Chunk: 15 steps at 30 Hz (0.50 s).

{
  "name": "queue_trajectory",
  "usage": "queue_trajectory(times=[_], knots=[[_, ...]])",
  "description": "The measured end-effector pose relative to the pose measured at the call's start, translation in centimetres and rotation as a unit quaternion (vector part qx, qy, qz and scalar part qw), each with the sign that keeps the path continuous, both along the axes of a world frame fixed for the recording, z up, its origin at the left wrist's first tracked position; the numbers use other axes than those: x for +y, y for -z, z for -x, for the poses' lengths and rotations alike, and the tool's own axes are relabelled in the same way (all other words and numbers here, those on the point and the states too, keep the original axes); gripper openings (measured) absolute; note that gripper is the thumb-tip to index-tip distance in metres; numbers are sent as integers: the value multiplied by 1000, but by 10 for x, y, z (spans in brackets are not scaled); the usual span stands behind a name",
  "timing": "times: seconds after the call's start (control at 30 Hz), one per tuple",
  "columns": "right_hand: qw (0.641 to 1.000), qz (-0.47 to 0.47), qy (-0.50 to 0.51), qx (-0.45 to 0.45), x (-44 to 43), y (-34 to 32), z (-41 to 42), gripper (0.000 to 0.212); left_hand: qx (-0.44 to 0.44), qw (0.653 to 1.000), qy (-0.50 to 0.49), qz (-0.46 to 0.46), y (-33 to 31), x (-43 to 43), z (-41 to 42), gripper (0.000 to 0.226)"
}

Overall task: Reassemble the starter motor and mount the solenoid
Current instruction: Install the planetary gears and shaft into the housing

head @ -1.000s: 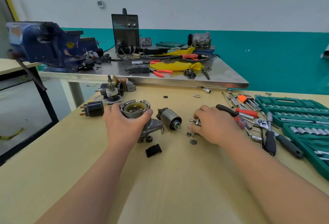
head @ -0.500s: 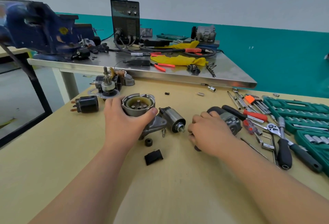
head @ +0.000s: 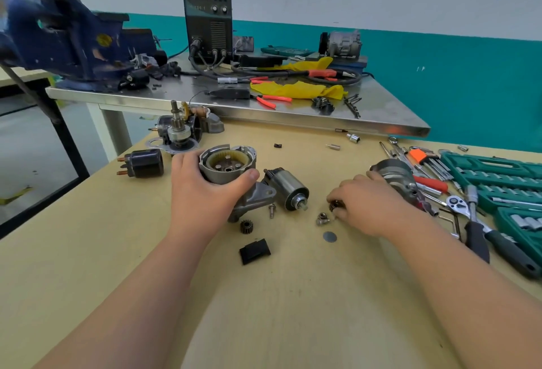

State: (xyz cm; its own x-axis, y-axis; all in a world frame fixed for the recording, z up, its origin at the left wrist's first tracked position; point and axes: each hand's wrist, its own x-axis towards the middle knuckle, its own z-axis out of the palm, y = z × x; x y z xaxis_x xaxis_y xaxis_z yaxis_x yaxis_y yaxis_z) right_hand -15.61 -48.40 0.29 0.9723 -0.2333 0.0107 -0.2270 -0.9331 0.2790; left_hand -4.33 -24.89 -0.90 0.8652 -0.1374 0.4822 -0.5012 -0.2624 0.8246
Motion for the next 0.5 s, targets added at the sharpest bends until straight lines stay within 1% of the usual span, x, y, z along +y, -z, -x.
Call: queue_trajectory(times=[0.03,0.07,0.1,0.13,0.17,0.2,0.23,0.27,0.3,0.33,0.43,0.5], knots=[[1000,-9,-1,-18,0,-4,0,29,-4,1000,3,-3,0,0,1,75],[998,-38,-4,-51,1,-8,1,30,-9,1000,5,-8,-1,1,2,75],[990,-96,-9,-99,5,-14,2,29,-12,1000,6,-12,-1,1,2,75],[973,-172,-21,-151,13,-22,2,28,-14,1000,6,-14,-1,1,2,75],[947,-249,-43,-200,25,-30,1,28,-13,1000,6,-16,-2,1,3,75],[921,-301,-73,-237,40,-39,-2,30,-16,1000,7,-17,-2,0,5,74],[903,-329,-102,-257,56,-49,-7,30,-24,1000,6,-20,-2,0,6,73],[893,-343,-128,-262,72,-59,-13,31,-36,999,7,-22,-3,0,8,71],[891,-345,-147,-257,87,-66,-19,29,-46,999,7,-23,-3,0,10,70],[896,-336,-158,-245,100,-71,-26,27,-51,998,6,-24,-3,-1,11,70],[935,-252,-151,-201,121,-78,-43,22,-53,998,0,-32,-2,0,15,73],[943,-228,-144,-194,124,-78,-48,21,-54,998,0,-37,-3,0,16,71]])
